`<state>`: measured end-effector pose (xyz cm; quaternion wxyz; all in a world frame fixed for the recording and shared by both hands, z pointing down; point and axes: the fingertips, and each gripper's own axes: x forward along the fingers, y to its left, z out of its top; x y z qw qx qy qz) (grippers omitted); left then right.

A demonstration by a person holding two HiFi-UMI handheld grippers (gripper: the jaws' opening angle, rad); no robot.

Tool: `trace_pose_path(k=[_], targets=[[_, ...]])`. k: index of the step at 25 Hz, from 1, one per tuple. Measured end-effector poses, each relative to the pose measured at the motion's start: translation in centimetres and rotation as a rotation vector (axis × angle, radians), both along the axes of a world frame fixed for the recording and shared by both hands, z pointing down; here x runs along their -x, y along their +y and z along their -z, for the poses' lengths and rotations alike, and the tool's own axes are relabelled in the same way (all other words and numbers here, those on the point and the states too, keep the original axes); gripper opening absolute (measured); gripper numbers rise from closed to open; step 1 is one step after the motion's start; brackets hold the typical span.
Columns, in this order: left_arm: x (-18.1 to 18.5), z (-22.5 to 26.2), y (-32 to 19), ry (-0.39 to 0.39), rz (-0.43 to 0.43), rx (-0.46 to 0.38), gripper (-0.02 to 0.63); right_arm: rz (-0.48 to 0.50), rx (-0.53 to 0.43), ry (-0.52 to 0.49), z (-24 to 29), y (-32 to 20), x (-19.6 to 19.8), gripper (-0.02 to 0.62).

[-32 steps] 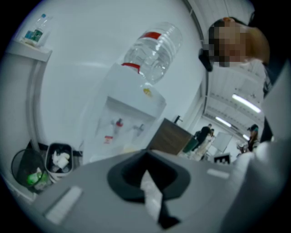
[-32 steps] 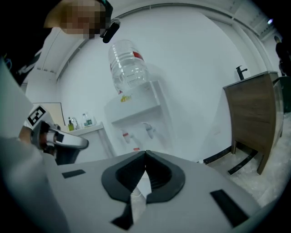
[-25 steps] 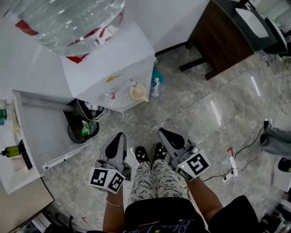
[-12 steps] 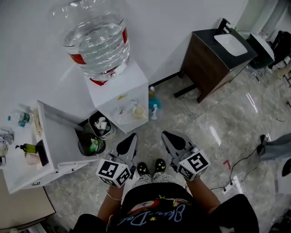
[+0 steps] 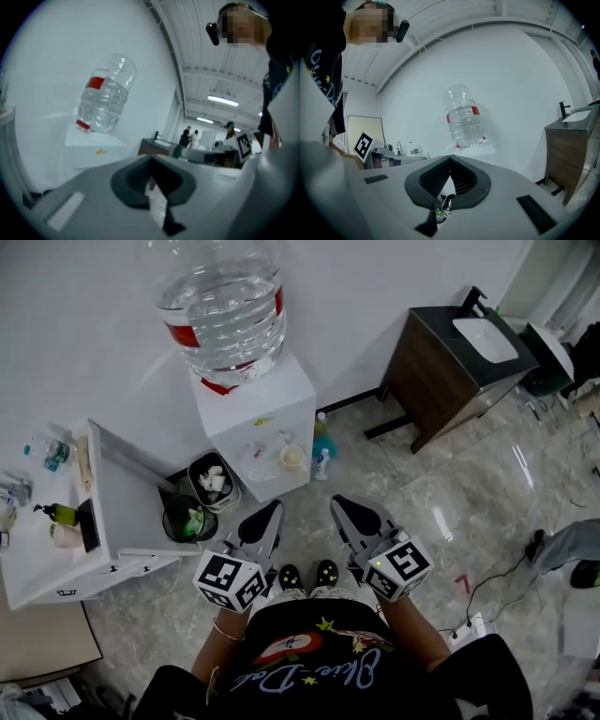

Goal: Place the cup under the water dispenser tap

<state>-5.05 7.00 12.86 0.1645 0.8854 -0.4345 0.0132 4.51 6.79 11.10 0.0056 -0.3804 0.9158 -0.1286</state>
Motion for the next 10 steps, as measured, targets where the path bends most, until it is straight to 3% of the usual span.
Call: trace_pose_path(k=[10], targets=[[1.4,2.1,0.1,-0.021,0.014,-0.053,-0.003,0.035,-0.041,0.002,1.9,-0.1,1.5,0.014]])
